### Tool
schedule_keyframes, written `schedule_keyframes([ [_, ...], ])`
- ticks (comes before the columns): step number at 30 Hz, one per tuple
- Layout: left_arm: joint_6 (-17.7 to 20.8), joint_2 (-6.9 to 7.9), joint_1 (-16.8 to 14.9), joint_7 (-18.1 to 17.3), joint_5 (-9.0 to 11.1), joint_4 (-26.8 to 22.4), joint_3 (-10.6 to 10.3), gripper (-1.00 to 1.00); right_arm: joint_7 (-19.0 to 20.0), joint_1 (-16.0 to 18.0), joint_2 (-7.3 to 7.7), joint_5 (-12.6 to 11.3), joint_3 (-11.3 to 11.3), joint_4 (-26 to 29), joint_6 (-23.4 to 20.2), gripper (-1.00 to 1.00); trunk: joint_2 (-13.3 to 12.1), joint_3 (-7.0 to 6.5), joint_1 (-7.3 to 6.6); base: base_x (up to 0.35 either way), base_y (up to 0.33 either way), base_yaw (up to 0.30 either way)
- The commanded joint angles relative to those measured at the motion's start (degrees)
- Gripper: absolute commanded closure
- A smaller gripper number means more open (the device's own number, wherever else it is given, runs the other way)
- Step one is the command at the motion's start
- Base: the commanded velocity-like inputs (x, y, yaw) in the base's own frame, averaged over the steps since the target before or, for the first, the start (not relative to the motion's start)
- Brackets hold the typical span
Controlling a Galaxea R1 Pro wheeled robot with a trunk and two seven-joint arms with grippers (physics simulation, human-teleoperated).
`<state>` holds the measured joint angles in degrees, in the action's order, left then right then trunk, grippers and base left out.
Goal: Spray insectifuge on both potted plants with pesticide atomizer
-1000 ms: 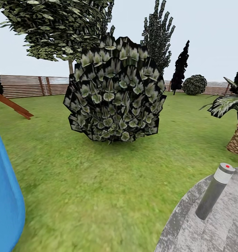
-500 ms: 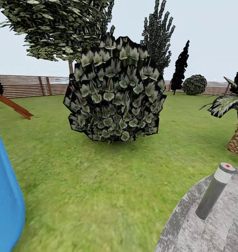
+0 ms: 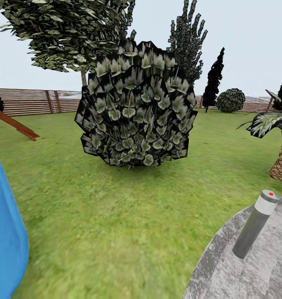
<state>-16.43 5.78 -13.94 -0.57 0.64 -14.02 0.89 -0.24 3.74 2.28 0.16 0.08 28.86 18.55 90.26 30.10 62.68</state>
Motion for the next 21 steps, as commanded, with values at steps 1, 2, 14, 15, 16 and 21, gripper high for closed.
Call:
schedule_keyframes([
  [1, -0.18, 0.01, -0.04, -0.06, 0.06, 0.05, 0.08, -1.0, -0.02, 0.03, 0.01, 0.02, 0.01, -0.04, 0.17, -1.0, 0.44, 0.24, 0.22, 0.0, 0.0, 0.0],
  [2, -0.18, 0.01, -0.04, -0.05, 0.06, 0.05, 0.08, -1.0, -0.02, 0.04, 0.01, 0.02, 0.01, -0.04, 0.17, -1.0, 0.84, 0.42, 0.44, 0.0, 0.0, 0.0],
  [14, -0.18, 0.02, -0.04, -0.05, 0.0, 0.05, 0.08, -1.0, -0.02, 0.02, 0.01, 0.02, 0.01, 0.03, 0.17, -1.0, 5.66, 2.58, 3.08, 0.0, 0.0, 0.0],
  [15, -0.21, 0.02, -0.04, -0.05, 0.03, 0.05, 0.08, -1.0, -0.02, -0.01, 0.01, 0.02, 0.01, 0.04, 0.17, -1.0, 6.06, 2.76, 3.3, 0.0, 0.0, 0.0],
  [16, -0.21, 0.02, -0.04, -0.05, 0.02, 0.05, 0.08, -1.0, -0.02, 0.0, 0.01, 0.02, 0.01, 0.05, 0.17, -1.0, 6.46, 2.94, 3.52, 0.0, 0.0, 0.0],
  [21, -0.24, 0.07, -0.04, -0.05, 0.06, -0.02, 0.11, -1.0, -0.02, 0.03, 0.01, 0.02, 0.01, 0.05, 0.17, -1.0, 8.46, 3.83, 4.61, 0.0, 0.0, 0.0],
])
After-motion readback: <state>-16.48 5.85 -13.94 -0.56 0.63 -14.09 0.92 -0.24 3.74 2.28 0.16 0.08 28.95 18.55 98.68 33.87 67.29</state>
